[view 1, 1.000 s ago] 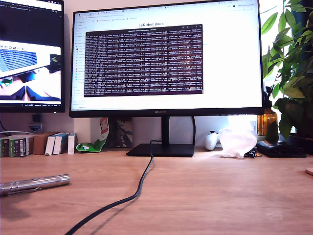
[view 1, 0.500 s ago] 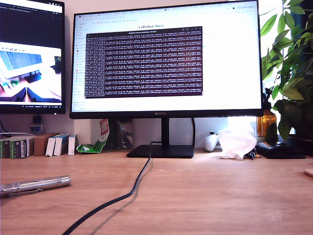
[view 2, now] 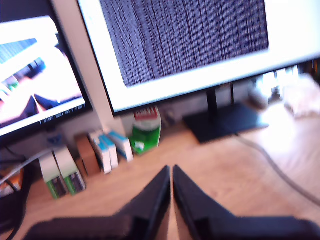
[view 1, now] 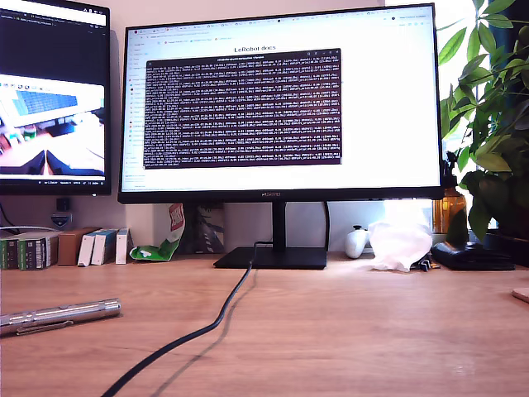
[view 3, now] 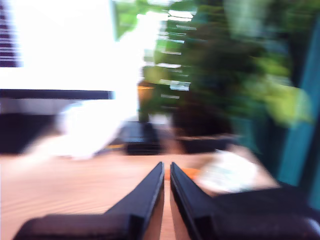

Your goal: Pick the metallic laser pointer with your right arm, pass it to your left arm, then place it down to the left side of the table

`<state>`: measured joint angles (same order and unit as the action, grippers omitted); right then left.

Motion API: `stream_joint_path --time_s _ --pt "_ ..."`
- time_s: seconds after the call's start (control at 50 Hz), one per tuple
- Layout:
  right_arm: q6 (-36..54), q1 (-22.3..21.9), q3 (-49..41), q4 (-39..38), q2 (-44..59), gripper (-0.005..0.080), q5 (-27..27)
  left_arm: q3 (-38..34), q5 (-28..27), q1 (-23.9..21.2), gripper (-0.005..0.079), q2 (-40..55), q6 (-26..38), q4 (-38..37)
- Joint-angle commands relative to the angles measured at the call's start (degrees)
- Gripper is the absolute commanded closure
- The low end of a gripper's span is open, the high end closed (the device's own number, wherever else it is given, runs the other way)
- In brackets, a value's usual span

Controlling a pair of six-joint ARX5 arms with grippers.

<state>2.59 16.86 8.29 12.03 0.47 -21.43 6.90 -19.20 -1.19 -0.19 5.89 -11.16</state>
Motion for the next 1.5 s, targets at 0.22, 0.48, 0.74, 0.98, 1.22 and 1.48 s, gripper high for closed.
stream_joint_path --time_s 0.22,0.48,0.74,0.98,1.22,1.48 --pt "-3.1 -0.4 -6.1 -5.9 -0.4 0.0762 8.3 -4.2 -4.0 0.3 0.0761 -0.5 -2.9 -1.2" --pt "-3.9 -0.3 -8.0 -6.4 -0.4 0.0762 16.4 -4.8 -4.6 0.3 0.0761 -0.5 -4.6 -6.1" --pt "-10.2 -0.3 -8.0 -2.6 -0.4 0.0762 16.4 -4.8 -2.3 0.3 0.0761 -0.5 -12.0 -10.6" --pt "-10.2 -0.3 -8.0 -2.6 -0.4 0.0762 16.4 -4.8 -2.4 0.3 0.0761 -0.5 -13.4 -10.5" --pt "-10.2 -0.3 -8.0 -2.6 -0.4 0.0762 16.4 -4.8 -2.4 0.3 0.0761 -0.5 -13.4 -10.5" --pt "-8.3 -7.5 -8.0 -2.2 -0.4 0.0762 16.5 -4.8 -2.4 0.3 0.0761 -0.5 -13.4 -10.5"
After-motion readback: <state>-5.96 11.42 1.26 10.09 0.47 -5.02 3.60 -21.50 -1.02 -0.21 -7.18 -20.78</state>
